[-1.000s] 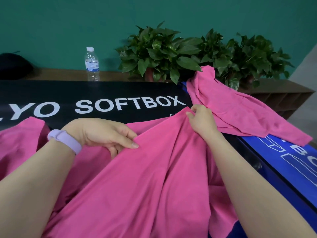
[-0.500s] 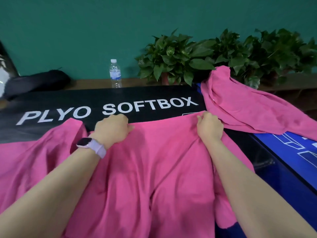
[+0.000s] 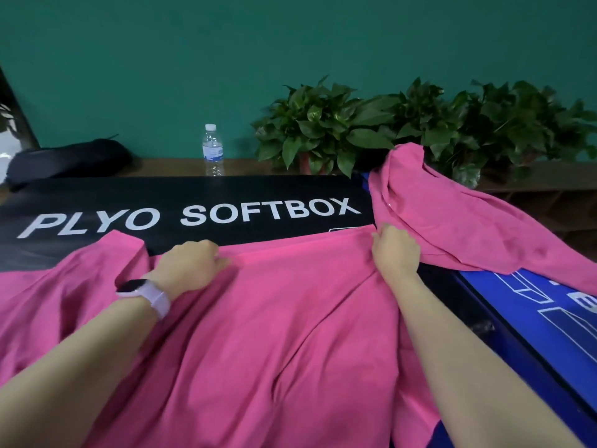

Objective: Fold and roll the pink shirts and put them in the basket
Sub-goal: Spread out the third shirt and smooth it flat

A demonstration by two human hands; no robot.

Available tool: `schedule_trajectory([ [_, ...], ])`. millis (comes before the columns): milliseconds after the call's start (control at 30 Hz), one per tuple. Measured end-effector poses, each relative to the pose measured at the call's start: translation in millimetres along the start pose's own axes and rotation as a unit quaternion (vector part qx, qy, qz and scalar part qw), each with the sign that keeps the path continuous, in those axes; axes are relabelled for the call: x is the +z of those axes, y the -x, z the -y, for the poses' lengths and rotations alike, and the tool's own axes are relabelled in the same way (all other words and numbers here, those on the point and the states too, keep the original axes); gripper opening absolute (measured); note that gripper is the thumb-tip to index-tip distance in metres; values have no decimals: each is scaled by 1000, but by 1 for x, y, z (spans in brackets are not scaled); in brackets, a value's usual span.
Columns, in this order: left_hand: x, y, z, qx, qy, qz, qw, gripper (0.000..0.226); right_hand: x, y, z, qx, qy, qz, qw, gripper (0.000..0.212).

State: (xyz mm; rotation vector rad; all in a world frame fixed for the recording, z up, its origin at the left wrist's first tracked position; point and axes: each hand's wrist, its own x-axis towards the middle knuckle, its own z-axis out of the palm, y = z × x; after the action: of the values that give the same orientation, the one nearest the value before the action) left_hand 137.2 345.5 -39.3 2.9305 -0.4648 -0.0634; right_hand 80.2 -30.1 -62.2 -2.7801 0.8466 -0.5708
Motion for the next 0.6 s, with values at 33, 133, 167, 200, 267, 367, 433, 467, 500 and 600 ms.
schedule_trajectory([
  [33,-8,-3,2,-13,28,35,999,44,5,1,-3,20,-21,-20,999,27],
  [133,-32,-14,-1,-33,85,56,994,40,9,-5,-7,43,-58,-31,997,23],
  [167,-38,-18,-5,-39,84,33,995,39,10,-7,-8,43,-63,-28,997,22],
  [200,-40,-21,-8,-51,83,-1,995,39,11,-7,-8,42,-67,-26,996,22],
  [267,-31,-23,-12,-79,64,-67,993,40,13,-8,-9,40,-75,-25,996,20],
  [367,5,-12,-11,-52,15,-133,990,37,13,-9,-9,46,-85,-19,995,19],
  [433,21,-7,-6,-19,30,-168,985,39,8,-13,-9,57,-105,1,993,17],
  [467,25,-9,-4,-11,32,-175,984,39,4,-17,-10,62,-126,13,990,16],
  [500,26,-11,-2,-6,29,-177,984,39,0,-23,-11,62,-146,20,987,17],
  [600,28,-16,0,-4,22,-175,984,36,-8,-37,-7,24,-128,22,991,18],
])
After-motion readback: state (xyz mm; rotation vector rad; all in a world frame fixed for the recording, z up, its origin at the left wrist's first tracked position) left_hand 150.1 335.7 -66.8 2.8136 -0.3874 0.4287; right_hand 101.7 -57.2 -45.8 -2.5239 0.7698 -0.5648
